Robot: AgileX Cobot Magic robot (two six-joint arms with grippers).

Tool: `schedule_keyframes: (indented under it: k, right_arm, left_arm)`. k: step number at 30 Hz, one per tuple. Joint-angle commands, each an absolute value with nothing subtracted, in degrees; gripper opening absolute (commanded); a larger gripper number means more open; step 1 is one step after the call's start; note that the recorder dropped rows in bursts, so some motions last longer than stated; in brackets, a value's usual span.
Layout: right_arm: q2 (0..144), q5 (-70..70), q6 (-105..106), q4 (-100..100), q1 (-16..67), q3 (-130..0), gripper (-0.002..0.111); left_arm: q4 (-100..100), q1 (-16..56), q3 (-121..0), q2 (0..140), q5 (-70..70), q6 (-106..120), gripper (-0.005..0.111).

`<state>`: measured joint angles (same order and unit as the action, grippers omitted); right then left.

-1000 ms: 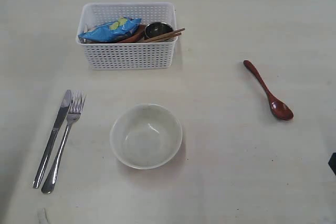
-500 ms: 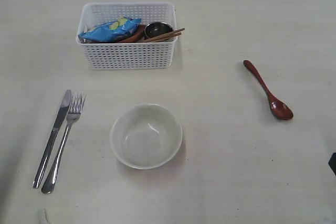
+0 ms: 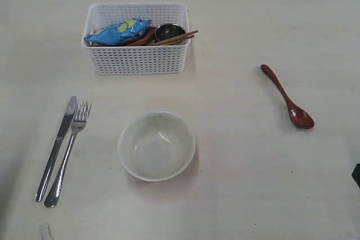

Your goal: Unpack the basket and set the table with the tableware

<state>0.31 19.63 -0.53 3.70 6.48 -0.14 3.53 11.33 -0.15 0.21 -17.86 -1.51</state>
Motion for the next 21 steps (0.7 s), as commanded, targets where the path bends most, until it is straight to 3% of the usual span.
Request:
schedule_keyframes:
  k: [1,21]
  right_arm:
    - [0.0,19.6,-0.7,3.7,6.1,0.0,0.0]
    - [0.0,19.6,0.0,5.6,6.1,0.0,0.0]
  left_arm:
    - [3.4,11.2,0.0,0.0,-18.3,-1.3,0.0]
    - [3.4,11.2,0.0,0.0,-18.3,-1.3,0.0]
